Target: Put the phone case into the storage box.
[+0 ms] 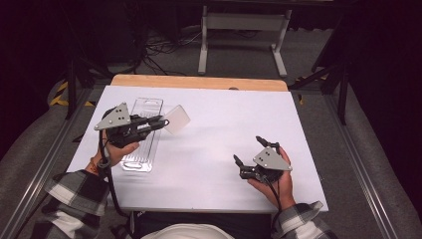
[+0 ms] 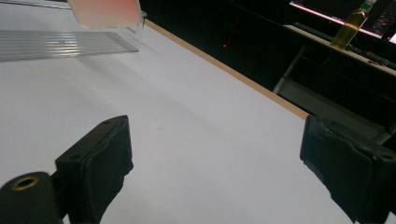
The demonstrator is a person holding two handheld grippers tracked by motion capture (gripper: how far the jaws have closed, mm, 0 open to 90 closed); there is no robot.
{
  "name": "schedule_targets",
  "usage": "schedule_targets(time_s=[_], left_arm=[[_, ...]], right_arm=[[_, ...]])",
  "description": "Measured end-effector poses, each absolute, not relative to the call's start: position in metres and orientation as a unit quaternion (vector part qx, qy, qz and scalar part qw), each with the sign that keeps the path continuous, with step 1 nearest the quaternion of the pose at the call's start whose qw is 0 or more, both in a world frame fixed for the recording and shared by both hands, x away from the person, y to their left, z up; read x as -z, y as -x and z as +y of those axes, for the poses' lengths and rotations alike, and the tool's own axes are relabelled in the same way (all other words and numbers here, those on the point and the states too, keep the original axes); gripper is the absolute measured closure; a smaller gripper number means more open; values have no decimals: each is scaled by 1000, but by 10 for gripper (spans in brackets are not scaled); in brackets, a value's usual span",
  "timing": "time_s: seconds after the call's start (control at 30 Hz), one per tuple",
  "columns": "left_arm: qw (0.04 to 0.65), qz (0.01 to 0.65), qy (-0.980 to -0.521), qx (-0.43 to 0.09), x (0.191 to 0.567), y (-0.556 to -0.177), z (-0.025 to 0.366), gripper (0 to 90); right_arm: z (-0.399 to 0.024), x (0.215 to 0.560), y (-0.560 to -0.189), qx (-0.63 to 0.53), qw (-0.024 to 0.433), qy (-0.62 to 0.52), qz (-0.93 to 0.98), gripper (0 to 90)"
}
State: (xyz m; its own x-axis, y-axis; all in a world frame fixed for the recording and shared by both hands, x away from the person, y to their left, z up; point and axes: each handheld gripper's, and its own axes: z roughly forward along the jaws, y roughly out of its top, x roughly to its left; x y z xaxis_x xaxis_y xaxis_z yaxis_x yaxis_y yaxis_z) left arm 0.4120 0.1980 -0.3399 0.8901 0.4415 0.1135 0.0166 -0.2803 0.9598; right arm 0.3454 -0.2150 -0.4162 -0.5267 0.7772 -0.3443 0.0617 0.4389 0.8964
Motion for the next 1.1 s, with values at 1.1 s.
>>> schedule_targets(time_s=[1.1], left_arm=[[572,171,-772,-218,329,-421,236,803]], right_arm=[[-215,417,-346,-441,410,-282,747,112]])
